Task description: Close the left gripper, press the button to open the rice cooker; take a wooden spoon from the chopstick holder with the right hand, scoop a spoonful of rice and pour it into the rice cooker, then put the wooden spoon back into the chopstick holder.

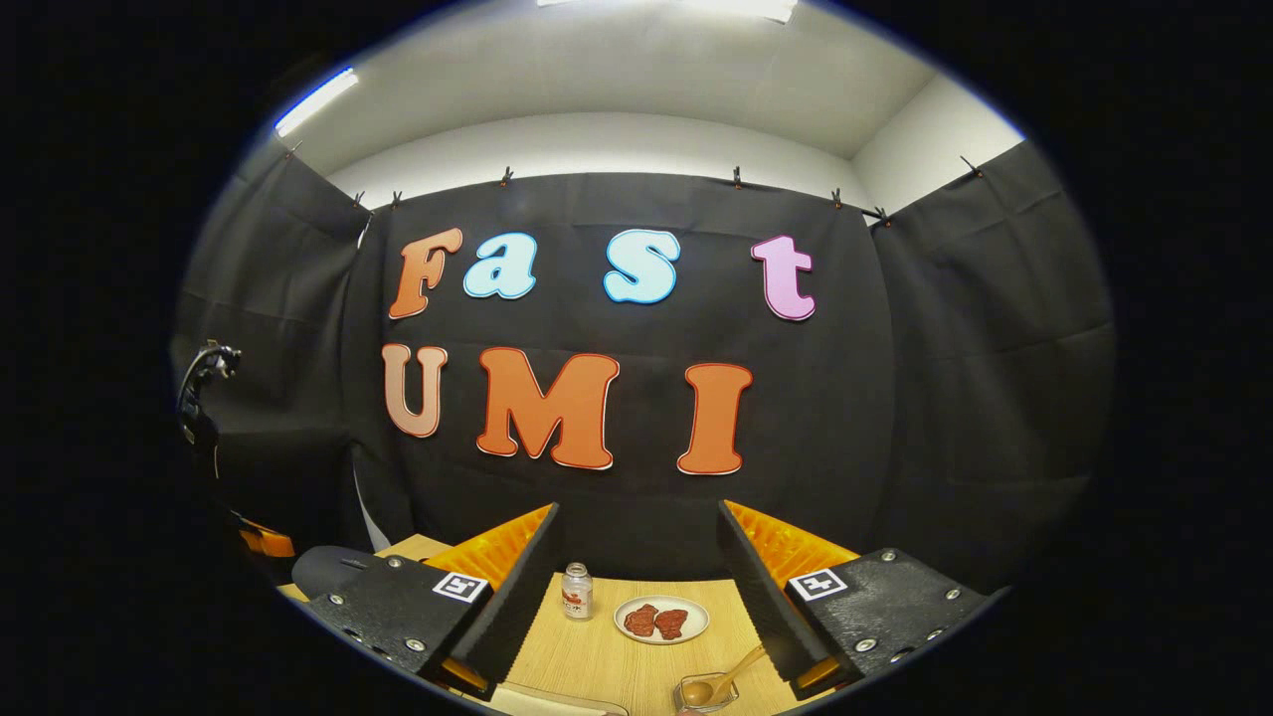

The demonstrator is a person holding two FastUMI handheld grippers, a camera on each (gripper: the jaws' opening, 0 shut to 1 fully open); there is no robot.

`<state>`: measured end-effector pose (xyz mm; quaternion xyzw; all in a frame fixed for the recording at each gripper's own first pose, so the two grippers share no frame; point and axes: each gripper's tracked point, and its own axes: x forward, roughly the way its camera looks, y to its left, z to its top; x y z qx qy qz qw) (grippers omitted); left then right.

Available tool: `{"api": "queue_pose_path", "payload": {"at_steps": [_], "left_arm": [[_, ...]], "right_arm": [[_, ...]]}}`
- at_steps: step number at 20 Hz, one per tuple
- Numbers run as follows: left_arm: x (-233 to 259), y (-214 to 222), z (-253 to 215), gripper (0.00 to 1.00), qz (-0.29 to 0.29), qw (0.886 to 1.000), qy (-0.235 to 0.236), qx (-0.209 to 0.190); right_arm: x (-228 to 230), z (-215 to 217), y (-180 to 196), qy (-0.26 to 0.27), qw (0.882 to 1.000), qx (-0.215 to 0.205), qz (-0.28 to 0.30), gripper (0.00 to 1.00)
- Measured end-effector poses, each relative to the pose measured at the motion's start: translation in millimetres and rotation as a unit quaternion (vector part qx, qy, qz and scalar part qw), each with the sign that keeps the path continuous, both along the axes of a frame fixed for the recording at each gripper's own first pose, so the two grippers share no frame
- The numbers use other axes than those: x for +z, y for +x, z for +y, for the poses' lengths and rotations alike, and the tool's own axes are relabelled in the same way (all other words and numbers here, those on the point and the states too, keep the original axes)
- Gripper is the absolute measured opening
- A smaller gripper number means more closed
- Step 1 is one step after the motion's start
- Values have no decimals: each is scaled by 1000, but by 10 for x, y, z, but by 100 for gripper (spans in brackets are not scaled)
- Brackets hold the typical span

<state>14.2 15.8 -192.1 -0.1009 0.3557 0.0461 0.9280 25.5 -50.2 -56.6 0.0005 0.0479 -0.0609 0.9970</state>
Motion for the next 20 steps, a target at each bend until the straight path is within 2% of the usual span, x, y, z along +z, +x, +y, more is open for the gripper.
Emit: {"api": "queue_pose_path", "payload": {"at_steps": [4,14,17,20], "left_arm": [[-264,-50,9,5,56,998,-14,10],[-543,59,-53,6,124,990,-68,10],[-591,124,-14,6,148,983,-110,21],[-729,123,-49,4,188,969,-159,31]], "right_arm": [[-74,18,39,-6,1000,2,9,94],[-196,-101,96,-11,1000,-5,18,94],[-246,-206,78,-13,1000,-15,21,94],[-348,-334,38,-12,999,-29,30,94]]}}
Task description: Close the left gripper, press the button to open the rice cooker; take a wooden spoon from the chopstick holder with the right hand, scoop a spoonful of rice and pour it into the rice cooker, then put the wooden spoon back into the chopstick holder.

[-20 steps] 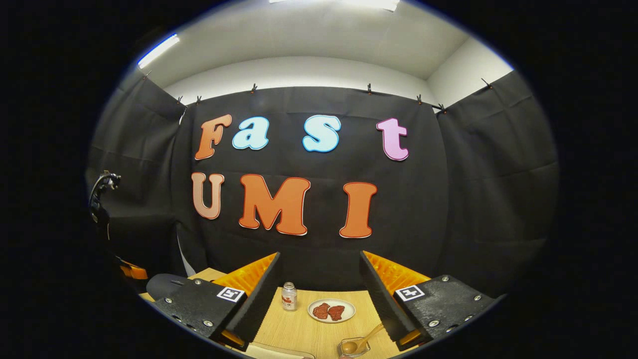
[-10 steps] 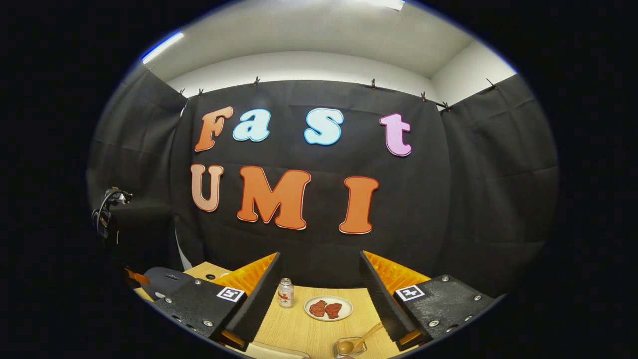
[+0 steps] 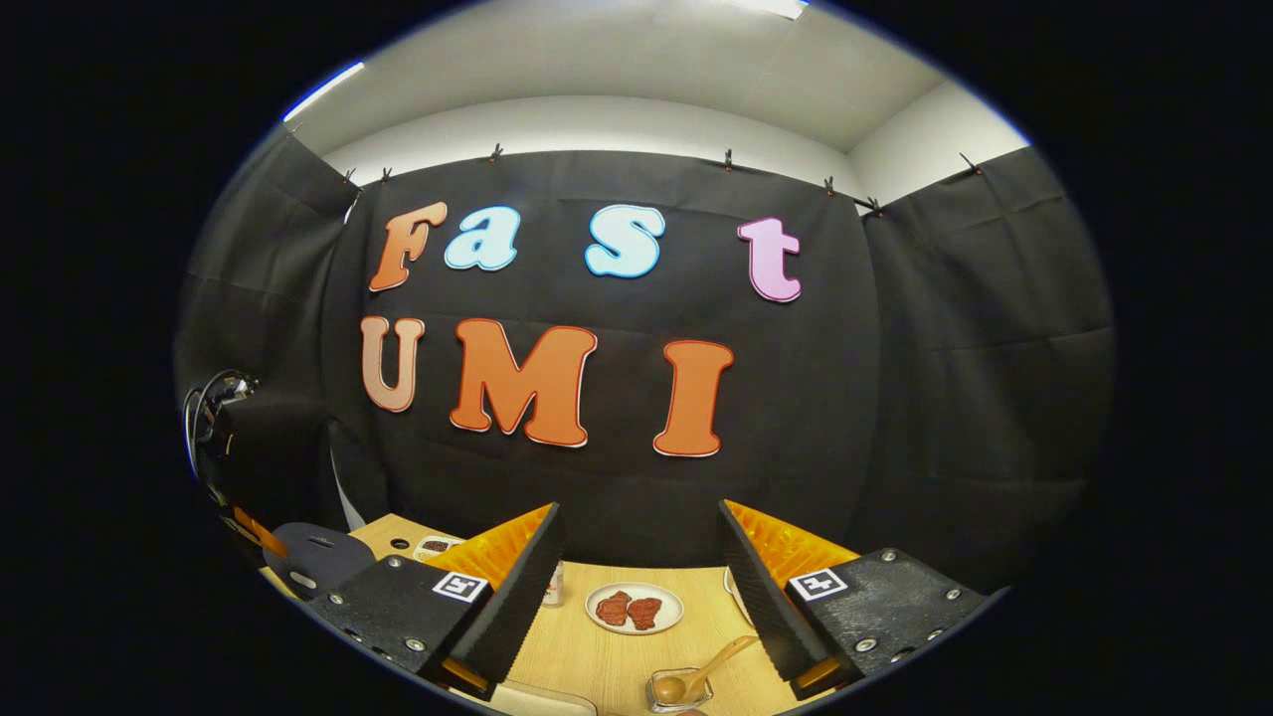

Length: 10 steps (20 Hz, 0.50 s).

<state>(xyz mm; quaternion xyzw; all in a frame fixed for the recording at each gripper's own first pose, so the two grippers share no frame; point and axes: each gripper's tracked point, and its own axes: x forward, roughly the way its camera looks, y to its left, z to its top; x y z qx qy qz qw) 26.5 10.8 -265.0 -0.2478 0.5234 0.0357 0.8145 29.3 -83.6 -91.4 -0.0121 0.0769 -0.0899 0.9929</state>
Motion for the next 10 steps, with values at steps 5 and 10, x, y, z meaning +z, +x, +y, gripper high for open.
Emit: {"api": "queue_pose_path", "payload": {"at_steps": [5,10], "left_arm": [[-244,-39,-1,5,53,998,-25,4],[-610,-206,37,5,108,993,-36,14]], "right_arm": [[-177,-185,-55,8,1000,-22,18,94],[-365,-305,-110,18,998,-39,40,94]]}}
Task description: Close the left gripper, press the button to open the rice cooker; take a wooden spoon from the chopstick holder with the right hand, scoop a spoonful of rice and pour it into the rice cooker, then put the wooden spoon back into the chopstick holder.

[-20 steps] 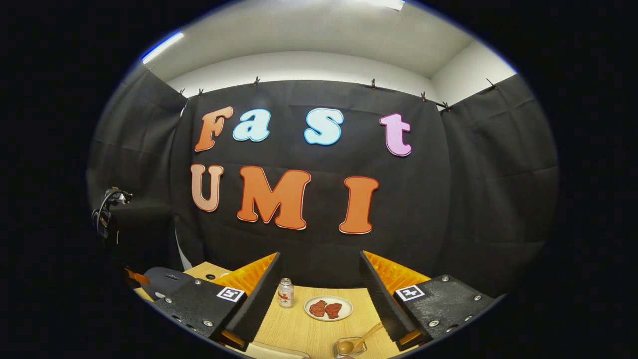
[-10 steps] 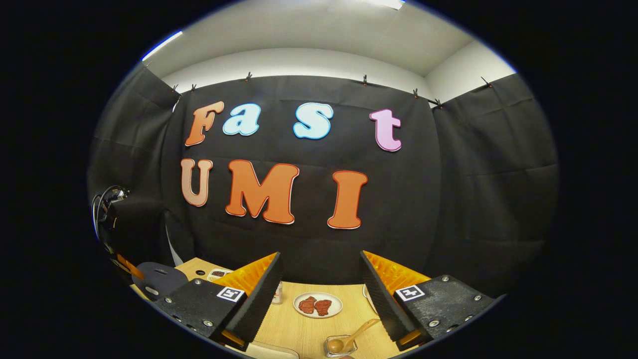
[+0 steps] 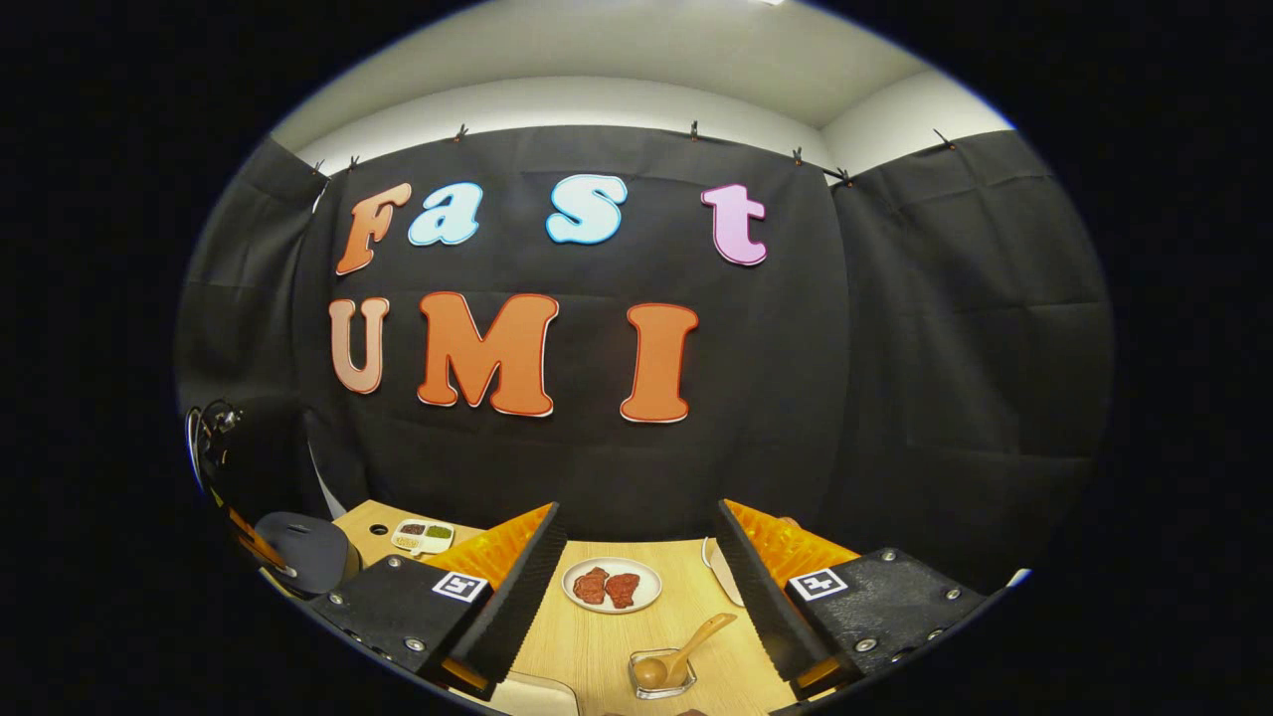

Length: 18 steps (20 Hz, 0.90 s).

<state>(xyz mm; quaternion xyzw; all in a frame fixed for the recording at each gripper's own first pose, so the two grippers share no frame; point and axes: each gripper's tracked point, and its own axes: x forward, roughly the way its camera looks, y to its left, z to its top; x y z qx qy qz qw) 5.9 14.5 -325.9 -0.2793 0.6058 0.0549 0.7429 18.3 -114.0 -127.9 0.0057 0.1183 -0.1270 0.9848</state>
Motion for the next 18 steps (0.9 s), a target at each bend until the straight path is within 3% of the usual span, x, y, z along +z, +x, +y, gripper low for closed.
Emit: {"api": "queue_pose_path", "payload": {"at_steps": [11,13,15,18], "left_arm": [[-41,58,47,6,0,1000,22,-15],[-46,51,45,3,-16,999,44,-23],[-16,58,22,7,-38,997,65,-34],[6,33,23,7,-93,988,118,-44]], "right_arm": [[-176,115,18,-6,1000,14,22,94],[-276,164,15,4,999,20,34,95],[-359,184,18,14,999,23,41,96],[-529,184,4,20,998,24,57,95]]}}
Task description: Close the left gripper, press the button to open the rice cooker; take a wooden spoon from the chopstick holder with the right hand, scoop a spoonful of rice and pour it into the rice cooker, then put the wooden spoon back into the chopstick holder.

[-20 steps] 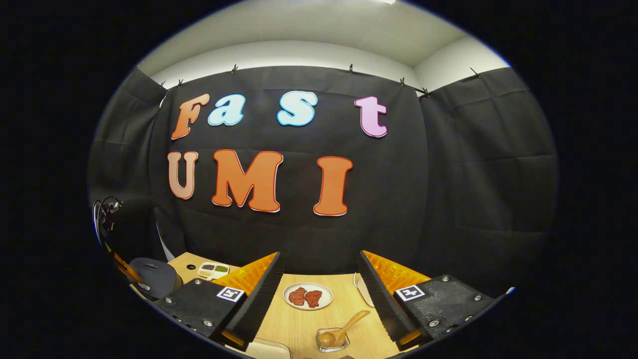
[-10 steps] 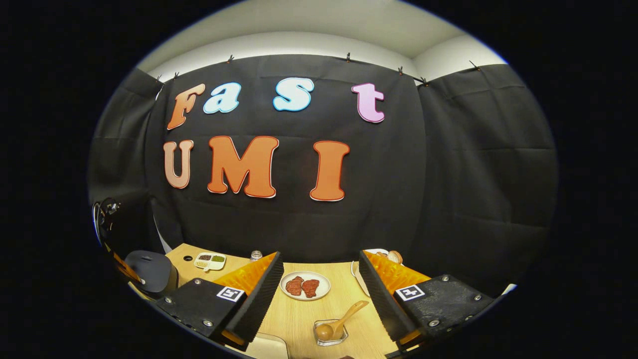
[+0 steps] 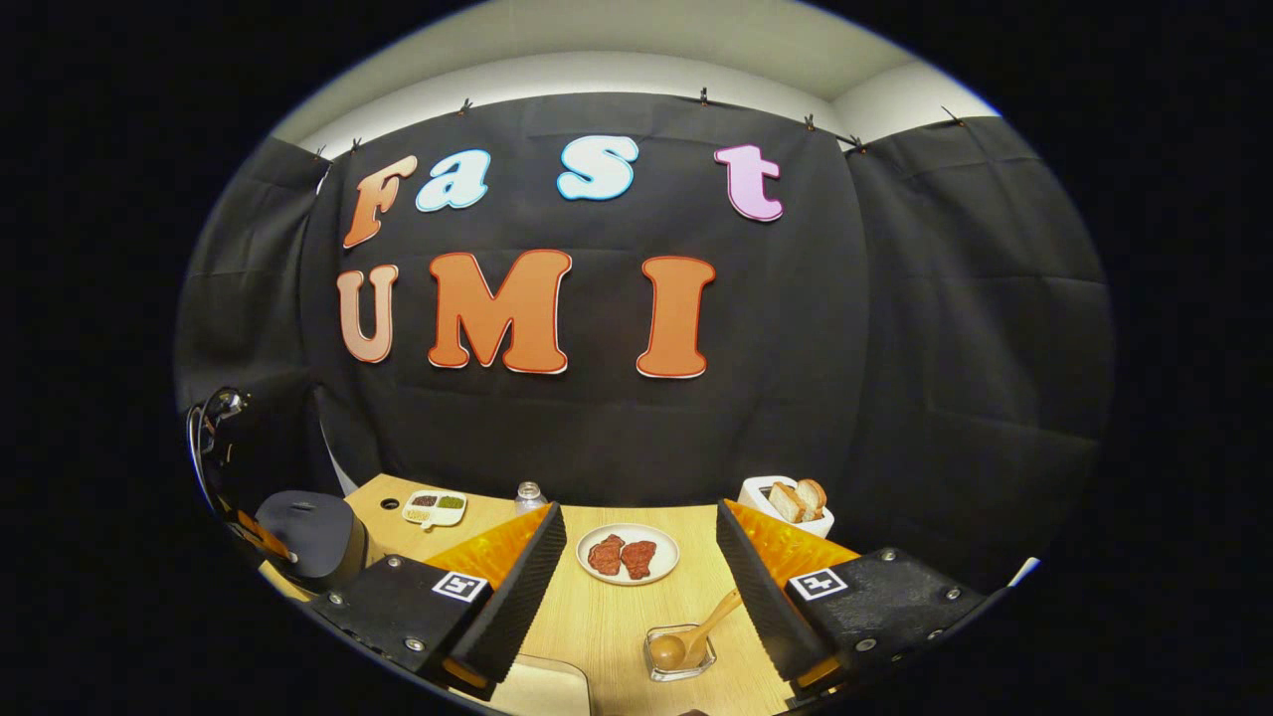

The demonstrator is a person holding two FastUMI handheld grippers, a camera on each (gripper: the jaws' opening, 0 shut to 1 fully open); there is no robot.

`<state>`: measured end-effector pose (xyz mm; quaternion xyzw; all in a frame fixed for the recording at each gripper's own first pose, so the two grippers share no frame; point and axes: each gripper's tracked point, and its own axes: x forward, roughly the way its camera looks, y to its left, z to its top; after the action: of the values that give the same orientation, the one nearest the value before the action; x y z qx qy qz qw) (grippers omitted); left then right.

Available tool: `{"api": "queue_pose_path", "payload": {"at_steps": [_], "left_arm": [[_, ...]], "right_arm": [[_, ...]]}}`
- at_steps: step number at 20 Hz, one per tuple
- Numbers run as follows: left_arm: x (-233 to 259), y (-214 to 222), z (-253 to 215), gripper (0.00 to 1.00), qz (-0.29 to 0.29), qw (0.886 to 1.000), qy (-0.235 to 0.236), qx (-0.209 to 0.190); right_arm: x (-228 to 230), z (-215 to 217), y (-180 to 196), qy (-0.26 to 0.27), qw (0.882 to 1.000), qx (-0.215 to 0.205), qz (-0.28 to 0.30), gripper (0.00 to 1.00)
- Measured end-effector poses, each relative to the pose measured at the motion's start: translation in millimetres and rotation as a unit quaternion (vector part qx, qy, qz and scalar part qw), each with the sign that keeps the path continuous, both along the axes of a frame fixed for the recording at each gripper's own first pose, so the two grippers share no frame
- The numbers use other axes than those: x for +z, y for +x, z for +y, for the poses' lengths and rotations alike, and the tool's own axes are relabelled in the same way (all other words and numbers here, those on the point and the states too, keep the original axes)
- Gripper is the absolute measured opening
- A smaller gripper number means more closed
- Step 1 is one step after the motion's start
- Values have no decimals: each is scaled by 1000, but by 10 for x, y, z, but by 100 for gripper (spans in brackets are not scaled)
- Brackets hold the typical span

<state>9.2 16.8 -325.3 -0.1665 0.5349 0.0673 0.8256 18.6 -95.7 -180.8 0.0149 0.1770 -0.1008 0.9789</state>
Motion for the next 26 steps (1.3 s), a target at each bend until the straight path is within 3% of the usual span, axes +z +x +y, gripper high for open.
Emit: {"api": "queue_pose_path", "payload": {"at_steps": [5,8,13,15,16,20,22,26], "left_arm": [[245,-17,-26,6,-113,988,106,-15],[663,117,37,6,-194,971,142,-12],[1248,211,91,6,-288,940,184,-1],[1354,156,-26,6,-305,936,176,-7],[1413,139,-49,0,-316,932,176,-7],[1718,61,-182,11,-368,908,197,-26],[1851,-2,-239,31,-385,901,197,-31],[1978,-116,-274,57,-401,892,208,-28]], "right_arm": [[-305,-11,-71,8,999,5,42,95],[-454,-37,-107,2,998,9,64,96],[-674,-55,-162,-5,995,19,96,95],[-743,-94,-168,-6,994,21,106,94],[-774,-124,-173,-8,994,19,111,94],[-915,-226,-196,-7,992,13,128,94],[-997,-274,-212,-5,990,10,139,94],[-1160,-343,-259,5,988,8,156,94]]}}
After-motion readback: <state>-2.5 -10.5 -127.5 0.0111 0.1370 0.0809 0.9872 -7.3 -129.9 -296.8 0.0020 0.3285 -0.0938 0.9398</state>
